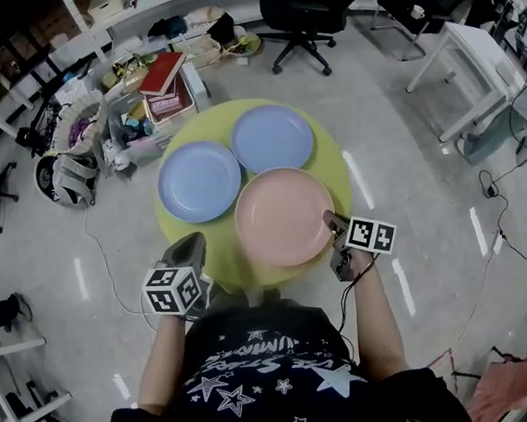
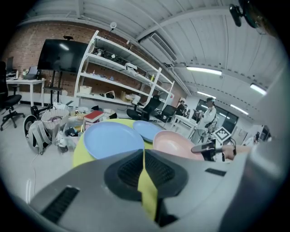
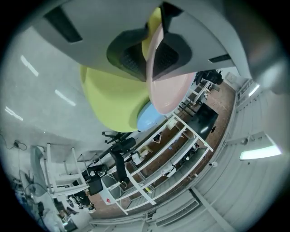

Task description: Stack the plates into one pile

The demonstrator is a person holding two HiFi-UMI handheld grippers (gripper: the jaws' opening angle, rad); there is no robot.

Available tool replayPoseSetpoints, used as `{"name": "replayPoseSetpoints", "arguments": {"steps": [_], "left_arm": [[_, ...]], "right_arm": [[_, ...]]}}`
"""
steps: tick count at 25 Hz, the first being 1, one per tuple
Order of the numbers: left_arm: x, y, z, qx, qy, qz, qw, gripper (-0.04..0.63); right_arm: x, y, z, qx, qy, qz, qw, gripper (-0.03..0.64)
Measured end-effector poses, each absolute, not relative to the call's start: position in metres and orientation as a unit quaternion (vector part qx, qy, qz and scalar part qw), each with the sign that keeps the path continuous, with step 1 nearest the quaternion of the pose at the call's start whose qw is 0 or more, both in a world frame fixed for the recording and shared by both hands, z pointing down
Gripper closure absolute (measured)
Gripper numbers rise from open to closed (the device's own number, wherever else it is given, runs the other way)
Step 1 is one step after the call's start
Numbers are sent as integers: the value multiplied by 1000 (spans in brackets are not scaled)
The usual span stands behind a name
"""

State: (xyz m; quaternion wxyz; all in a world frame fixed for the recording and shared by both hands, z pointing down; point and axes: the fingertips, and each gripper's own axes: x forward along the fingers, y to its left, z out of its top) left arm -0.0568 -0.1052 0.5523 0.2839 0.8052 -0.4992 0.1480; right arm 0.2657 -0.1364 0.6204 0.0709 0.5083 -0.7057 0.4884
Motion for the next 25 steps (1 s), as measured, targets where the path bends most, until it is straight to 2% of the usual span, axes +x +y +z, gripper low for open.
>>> {"name": "replayPoseSetpoints", "arguments": {"steps": [11, 25], "left_arm": [[-99, -150, 545, 812, -495, 133, 280, 571], [-141, -207, 556, 811, -488, 140, 293, 571]], "right_arm": [[287, -206, 591, 603, -619, 501, -52, 586], [275, -280, 611, 673, -532, 508, -74, 578]]}}
